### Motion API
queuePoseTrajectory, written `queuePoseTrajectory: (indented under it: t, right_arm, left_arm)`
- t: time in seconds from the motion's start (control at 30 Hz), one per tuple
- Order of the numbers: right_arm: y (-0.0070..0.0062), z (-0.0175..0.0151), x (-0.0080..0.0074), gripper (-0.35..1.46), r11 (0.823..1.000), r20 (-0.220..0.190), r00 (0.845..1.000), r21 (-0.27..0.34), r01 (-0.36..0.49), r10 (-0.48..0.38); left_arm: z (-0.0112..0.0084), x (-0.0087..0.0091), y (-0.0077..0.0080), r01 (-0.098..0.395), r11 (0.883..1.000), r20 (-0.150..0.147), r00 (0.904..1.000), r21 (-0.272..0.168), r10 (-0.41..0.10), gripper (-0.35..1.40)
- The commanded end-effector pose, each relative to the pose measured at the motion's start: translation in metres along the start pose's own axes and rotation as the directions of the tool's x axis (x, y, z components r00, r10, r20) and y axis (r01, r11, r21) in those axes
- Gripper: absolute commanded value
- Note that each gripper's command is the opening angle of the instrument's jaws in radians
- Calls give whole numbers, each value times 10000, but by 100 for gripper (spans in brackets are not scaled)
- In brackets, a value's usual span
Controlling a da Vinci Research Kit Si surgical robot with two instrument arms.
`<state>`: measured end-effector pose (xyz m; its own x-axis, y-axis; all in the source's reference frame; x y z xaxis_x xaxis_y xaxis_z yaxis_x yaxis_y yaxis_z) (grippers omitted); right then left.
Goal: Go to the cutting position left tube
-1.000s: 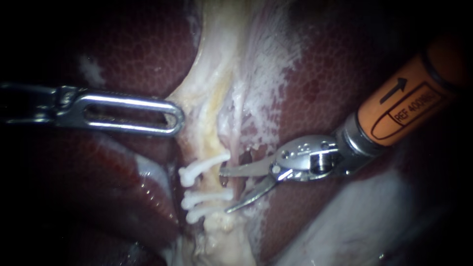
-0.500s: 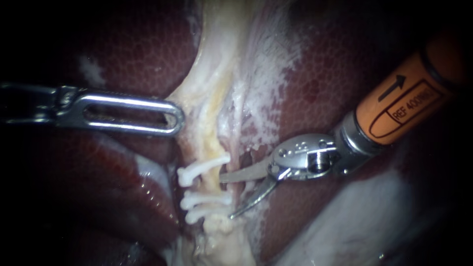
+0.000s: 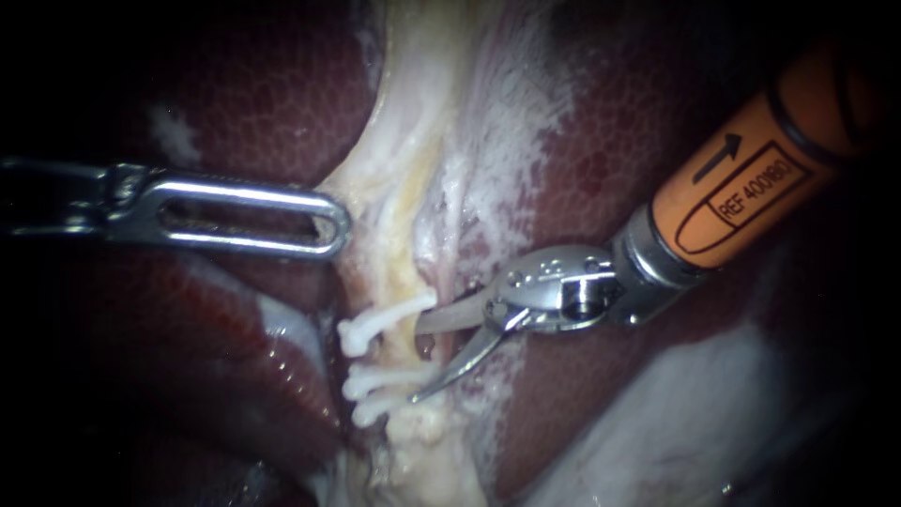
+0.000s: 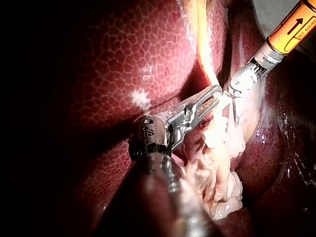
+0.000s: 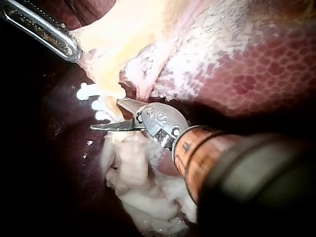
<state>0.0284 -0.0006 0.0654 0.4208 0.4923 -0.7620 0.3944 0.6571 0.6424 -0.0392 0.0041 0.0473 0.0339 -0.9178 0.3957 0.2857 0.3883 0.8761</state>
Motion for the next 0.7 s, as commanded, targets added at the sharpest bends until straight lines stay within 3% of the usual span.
queuePoseTrajectory:
  t: [0.03,0.37,0.7]
  right_arm:
    - [0,0,0,101,10000,-48,10000,-10,-60,60]
    - [3,3,3,82,9977,-505,9964,26,-673,674]
    - [4,6,3,79,9941,-683,9918,139,-1077,1084]
  left_arm:
    - [0,0,0,2,10000,-2,10000,1,-2,-35]
    - [0,0,0,2,10000,-1,10000,0,-2,-35]
    - [1,0,0,0,10000,-1,10000,-1,0,-35]
